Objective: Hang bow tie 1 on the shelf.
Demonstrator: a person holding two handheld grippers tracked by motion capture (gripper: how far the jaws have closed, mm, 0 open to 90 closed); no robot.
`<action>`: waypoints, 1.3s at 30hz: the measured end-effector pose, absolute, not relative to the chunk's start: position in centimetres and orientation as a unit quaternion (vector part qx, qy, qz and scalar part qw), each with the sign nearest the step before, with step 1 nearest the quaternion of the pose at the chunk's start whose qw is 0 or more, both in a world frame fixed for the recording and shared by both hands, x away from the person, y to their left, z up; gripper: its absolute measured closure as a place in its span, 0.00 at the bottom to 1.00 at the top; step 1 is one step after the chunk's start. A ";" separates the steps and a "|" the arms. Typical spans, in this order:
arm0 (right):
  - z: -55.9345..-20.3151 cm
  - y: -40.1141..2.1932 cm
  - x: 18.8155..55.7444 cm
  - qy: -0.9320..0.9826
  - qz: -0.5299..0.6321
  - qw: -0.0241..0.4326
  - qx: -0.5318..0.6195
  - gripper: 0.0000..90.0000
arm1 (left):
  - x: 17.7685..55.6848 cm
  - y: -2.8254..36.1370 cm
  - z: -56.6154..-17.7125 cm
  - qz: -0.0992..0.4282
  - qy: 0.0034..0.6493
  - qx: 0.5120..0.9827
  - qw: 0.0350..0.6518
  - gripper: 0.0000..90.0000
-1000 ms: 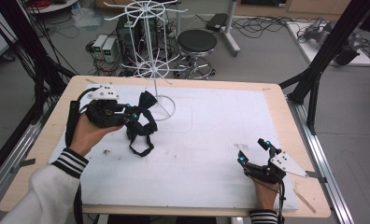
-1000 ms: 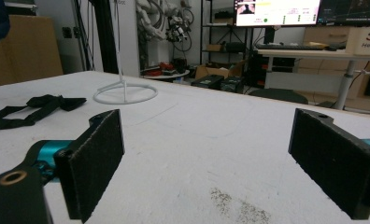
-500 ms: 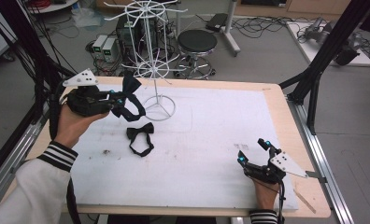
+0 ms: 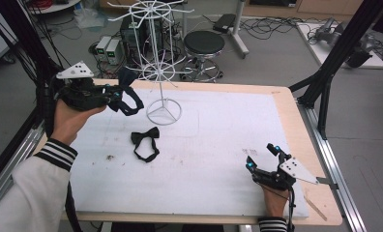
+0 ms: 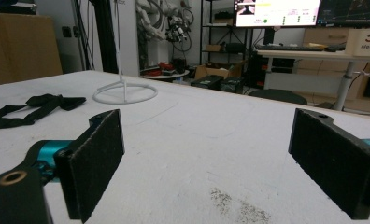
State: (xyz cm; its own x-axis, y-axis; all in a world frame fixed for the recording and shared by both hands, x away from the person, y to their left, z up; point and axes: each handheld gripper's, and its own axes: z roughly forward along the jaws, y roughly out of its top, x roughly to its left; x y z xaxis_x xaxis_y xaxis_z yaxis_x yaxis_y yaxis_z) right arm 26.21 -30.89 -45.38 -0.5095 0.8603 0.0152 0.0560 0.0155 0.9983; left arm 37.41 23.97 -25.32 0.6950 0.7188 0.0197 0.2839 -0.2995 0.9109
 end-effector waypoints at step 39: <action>-45.4 -30.9 26.2 0.627 0.601 0.336 0.364 0.11 | 41.9 24.5 -25.4 0.251 0.369 0.747 0.492 0.83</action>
State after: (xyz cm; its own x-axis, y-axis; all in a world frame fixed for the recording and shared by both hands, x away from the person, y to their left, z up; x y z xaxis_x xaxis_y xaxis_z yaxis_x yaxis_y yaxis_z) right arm 26.15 -30.88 -45.40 -0.5091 0.8605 0.0160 0.0527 0.0125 0.9985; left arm 41.91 24.46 -25.45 0.6016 0.7987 0.0116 0.3049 -0.2430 0.9208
